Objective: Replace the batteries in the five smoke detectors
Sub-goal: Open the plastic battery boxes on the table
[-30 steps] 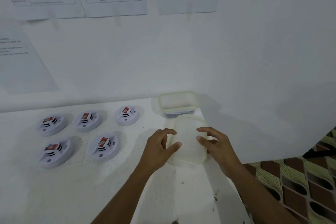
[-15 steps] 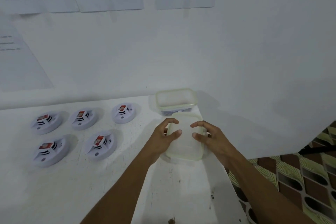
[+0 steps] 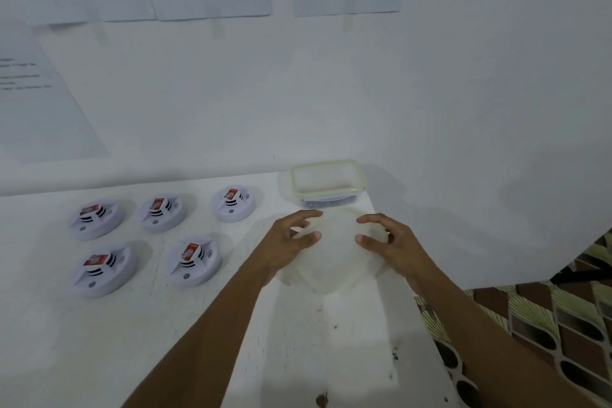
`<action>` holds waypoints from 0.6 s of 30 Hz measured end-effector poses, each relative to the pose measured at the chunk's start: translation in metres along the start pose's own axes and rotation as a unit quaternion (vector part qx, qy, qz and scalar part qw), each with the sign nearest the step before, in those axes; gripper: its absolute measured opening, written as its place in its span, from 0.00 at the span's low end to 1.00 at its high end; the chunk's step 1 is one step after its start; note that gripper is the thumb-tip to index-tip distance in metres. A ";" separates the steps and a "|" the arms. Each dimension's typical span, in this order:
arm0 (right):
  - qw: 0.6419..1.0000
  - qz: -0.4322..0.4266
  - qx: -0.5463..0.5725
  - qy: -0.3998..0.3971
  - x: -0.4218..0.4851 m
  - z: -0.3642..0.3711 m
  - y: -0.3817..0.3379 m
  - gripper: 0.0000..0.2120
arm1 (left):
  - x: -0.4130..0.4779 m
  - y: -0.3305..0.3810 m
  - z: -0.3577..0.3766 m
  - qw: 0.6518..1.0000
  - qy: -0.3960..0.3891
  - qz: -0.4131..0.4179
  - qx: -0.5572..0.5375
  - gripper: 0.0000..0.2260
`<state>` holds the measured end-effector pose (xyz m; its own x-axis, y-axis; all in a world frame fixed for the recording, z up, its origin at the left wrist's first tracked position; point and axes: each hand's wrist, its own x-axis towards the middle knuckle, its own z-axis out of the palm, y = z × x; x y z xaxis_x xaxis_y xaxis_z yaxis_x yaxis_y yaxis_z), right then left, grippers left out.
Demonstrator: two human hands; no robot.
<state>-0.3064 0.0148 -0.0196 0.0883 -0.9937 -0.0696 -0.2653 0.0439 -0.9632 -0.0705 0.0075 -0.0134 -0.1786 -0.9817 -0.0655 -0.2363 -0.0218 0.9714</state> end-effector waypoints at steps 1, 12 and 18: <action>0.999 -0.008 -0.003 0.033 -0.007 0.004 0.003 0.12 | -0.004 -0.003 -0.006 1.000 0.017 -0.001 -0.001 0.13; 0.995 -0.006 -0.036 0.089 -0.043 0.009 0.007 0.09 | -0.052 -0.015 -0.016 0.994 0.081 -0.018 -0.073 0.15; 0.990 -0.017 -0.066 0.119 -0.043 -0.011 -0.018 0.06 | -0.057 -0.001 -0.021 0.992 0.111 0.008 -0.053 0.12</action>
<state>-0.3163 0.0557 0.0032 -0.1259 -0.9912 0.0409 -0.3916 0.0118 -0.9201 -0.0396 0.0598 -0.0058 0.0358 -0.9993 -0.0103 -0.1311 -0.0149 0.9913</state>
